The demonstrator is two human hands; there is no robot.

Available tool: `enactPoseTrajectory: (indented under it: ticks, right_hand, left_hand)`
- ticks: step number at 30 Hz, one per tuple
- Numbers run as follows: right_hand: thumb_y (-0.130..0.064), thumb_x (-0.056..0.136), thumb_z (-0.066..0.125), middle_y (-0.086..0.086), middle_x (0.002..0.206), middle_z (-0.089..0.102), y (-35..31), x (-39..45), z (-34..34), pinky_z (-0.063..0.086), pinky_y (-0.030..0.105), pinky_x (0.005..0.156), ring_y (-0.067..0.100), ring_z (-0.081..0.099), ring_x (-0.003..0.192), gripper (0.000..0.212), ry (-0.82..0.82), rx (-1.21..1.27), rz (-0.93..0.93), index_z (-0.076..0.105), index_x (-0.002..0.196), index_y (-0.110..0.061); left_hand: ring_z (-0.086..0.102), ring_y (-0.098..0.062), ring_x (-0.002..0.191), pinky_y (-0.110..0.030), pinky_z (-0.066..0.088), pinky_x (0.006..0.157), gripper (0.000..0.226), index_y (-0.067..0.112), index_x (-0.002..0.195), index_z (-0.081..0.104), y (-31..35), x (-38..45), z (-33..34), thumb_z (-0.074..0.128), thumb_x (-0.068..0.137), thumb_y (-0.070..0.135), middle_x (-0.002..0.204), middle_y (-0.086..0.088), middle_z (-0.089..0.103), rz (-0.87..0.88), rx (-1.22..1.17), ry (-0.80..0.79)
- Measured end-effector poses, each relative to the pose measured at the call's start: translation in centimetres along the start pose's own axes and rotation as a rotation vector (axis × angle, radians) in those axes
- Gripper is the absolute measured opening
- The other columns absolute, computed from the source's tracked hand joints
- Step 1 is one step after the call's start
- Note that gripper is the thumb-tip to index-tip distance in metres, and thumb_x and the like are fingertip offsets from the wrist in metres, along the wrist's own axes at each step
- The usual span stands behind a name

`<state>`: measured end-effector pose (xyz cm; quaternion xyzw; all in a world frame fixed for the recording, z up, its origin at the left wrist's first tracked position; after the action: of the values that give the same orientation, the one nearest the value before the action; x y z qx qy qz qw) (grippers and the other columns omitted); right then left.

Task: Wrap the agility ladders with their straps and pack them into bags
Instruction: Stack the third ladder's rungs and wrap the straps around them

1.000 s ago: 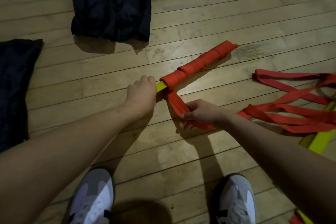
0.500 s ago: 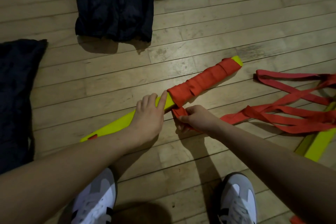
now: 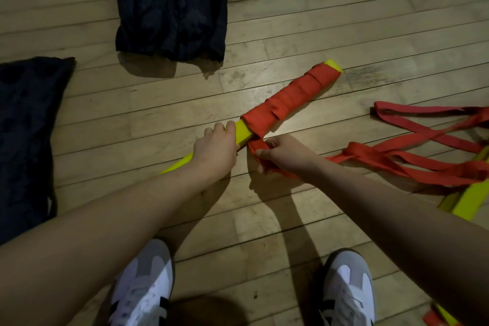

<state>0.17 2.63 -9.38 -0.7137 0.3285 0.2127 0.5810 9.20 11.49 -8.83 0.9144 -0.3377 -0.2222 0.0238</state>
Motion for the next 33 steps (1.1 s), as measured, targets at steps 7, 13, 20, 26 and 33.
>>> enactPoseTrajectory:
  ticks: [7,13,20,26,33]
  right_hand:
    - [-0.005,0.095,0.055,0.017,0.079,0.069,-0.5,0.2,-0.5,0.057,0.022,0.06,0.02,0.067,0.062,0.011,-0.11,-0.112,0.05,0.061,0.088,0.0]
    - [-0.001,0.093,0.053,0.014,0.093,0.068,0.5,0.7,-0.5,0.058,0.031,0.072,0.023,0.067,0.075,0.035,-0.141,-0.319,0.075,0.054,0.127,-0.008]
    - [-0.002,0.098,0.046,0.006,0.066,0.064,0.4,0.2,-1.3,0.049,0.016,0.049,0.01,0.061,0.05,0.017,0.047,-0.177,0.022,0.061,0.089,-0.003]
    - [-0.002,0.098,0.042,0.007,0.067,0.064,1.9,-0.7,0.1,0.048,0.016,0.047,0.015,0.059,0.055,0.019,0.055,-0.008,0.076,0.06,0.091,0.0]
    - [-0.001,0.098,0.042,0.011,0.071,0.065,3.2,-1.3,1.0,0.053,0.02,0.055,0.017,0.059,0.058,0.017,0.033,0.173,0.105,0.058,0.094,0.001]
  left_hand:
    - [0.048,-0.03,0.115,-0.042,0.046,0.081,0.045,0.013,0.133,0.038,-1.2,1.0,-1.4,0.055,0.095,0.031,0.125,-0.011,0.049,-0.038,-0.021,0.066]
    - [0.045,-0.031,0.113,-0.044,0.044,0.084,0.049,0.015,0.13,0.032,-1.3,1.6,-2.6,0.059,0.092,0.03,0.122,-0.014,0.046,-0.017,0.111,0.12]
    - [0.043,-0.029,0.112,-0.037,0.039,0.091,0.052,0.01,0.139,0.032,-0.3,0.9,-0.8,0.051,0.097,0.034,0.124,-0.014,0.042,0.108,0.129,0.124]
    - [0.025,-0.032,0.131,-0.041,0.021,0.108,0.062,0.013,0.152,0.013,1.3,-1.8,0.9,0.034,0.101,0.04,0.145,-0.014,0.023,0.167,0.08,0.123]
    - [0.04,-0.029,0.126,-0.039,0.036,0.102,0.056,0.019,0.148,0.027,1.7,-3.3,1.7,0.049,0.098,0.033,0.143,-0.01,0.037,0.211,0.026,0.089]
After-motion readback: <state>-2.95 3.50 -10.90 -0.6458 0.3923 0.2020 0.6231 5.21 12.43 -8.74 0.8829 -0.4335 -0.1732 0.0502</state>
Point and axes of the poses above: each hand's wrist, its own x-axis towards the middle knuckle, its own z-axis out of the palm, y = z × x, the point moved 9 cm from there along x, towards the middle knuckle
